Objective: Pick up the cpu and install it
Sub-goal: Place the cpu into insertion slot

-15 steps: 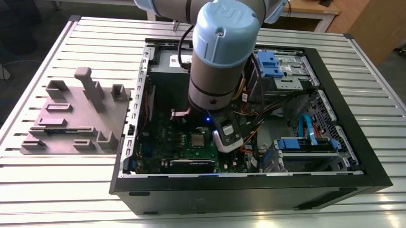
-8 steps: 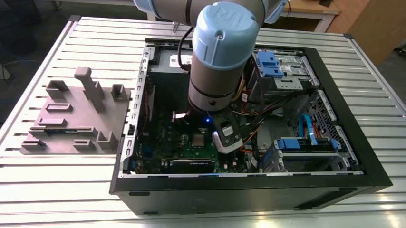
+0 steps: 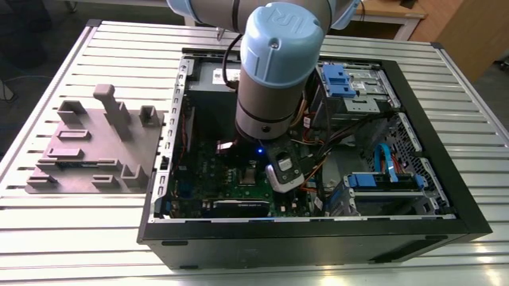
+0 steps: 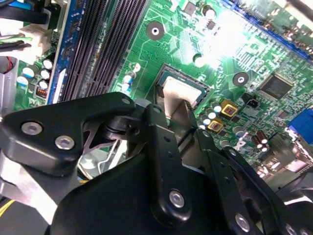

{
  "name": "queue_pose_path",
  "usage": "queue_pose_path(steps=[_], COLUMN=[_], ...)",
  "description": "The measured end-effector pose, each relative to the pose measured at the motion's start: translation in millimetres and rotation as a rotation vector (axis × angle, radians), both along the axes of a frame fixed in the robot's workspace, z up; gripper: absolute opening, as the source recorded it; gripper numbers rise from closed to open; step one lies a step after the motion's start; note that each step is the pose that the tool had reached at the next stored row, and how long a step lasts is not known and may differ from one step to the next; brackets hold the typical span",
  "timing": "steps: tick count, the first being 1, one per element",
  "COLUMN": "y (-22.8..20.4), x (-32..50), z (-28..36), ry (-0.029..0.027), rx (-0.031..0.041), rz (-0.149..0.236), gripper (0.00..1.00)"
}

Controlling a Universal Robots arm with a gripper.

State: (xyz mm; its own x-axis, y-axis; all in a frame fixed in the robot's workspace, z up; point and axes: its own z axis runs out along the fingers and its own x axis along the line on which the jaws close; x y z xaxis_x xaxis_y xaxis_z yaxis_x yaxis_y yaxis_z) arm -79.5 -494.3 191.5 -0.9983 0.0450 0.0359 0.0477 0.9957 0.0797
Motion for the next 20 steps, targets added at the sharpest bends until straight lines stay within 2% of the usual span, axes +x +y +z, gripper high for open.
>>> queue_pose_path(steps=[20], y=[-0.1], x=[0.7], z=[1.7], ry=[0.002], rx=[0.001], rz=[-0.007], gripper=[0.31])
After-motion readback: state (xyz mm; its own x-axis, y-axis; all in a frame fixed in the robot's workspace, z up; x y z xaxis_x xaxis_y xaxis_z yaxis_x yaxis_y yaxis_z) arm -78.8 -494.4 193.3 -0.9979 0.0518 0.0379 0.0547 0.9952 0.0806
